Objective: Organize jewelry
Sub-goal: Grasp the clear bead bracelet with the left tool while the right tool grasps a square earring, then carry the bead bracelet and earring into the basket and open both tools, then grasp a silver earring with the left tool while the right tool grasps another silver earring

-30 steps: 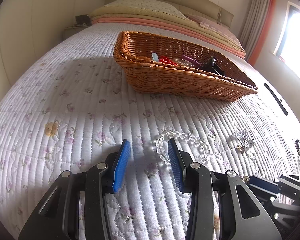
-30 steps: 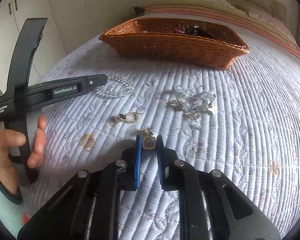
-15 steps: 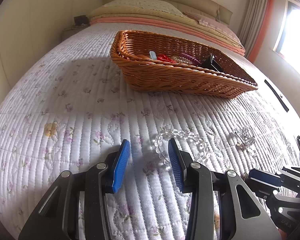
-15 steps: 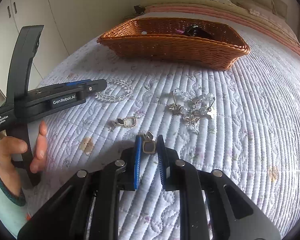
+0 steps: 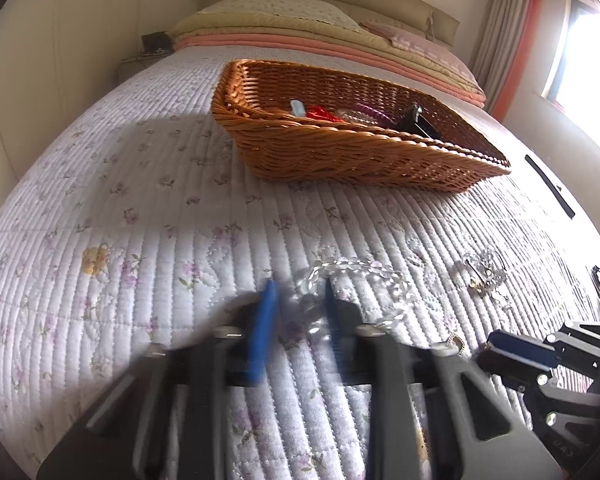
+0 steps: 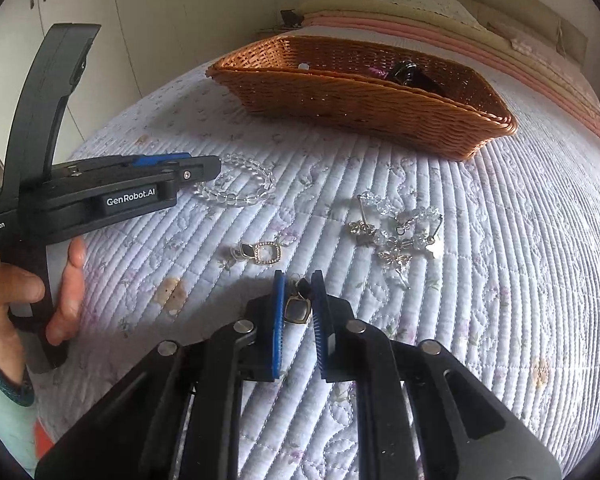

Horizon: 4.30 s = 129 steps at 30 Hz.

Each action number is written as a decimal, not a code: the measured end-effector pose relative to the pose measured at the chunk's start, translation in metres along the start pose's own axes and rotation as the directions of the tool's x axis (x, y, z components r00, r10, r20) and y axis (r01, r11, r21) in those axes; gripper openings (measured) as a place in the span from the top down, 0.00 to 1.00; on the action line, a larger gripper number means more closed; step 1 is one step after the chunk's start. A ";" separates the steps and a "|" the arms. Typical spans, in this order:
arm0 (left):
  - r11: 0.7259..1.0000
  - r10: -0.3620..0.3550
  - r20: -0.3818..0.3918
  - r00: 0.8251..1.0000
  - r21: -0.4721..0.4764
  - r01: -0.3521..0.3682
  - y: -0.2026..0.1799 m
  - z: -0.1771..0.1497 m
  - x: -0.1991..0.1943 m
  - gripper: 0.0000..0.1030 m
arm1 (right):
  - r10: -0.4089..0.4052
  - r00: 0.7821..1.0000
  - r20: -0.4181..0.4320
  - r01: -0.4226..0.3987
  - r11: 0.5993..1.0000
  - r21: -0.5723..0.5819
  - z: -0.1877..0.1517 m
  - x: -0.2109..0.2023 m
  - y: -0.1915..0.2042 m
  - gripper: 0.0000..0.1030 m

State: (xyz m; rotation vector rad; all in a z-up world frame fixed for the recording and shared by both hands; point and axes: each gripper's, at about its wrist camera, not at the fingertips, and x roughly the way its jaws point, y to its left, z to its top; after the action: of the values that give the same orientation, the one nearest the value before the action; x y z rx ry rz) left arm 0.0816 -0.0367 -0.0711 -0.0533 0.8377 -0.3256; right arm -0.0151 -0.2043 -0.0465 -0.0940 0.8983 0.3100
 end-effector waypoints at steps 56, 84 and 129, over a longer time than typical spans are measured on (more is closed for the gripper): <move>0.997 -0.074 0.154 0.985 -0.025 0.078 0.009 0.120 0.018 0.74 | -0.017 1.000 -0.012 0.018 0.999 0.037 0.190 0.075 -0.053 0.83; 0.918 -0.395 0.049 0.917 0.040 0.393 -0.030 -0.021 -0.059 0.54 | 0.067 0.992 0.105 -0.086 0.979 0.184 0.042 -0.027 -0.077 0.52; 0.952 -0.289 0.014 0.957 0.111 0.286 -0.039 -0.022 -0.031 0.93 | 0.147 0.980 0.138 -0.171 0.968 0.185 0.022 -0.014 -0.077 0.91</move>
State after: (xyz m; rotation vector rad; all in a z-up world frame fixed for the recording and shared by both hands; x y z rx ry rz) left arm 0.0359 -0.0626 -0.0563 -0.0795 0.7809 -0.6434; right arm 0.0173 -0.2756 -0.0256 0.1788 0.8110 0.3711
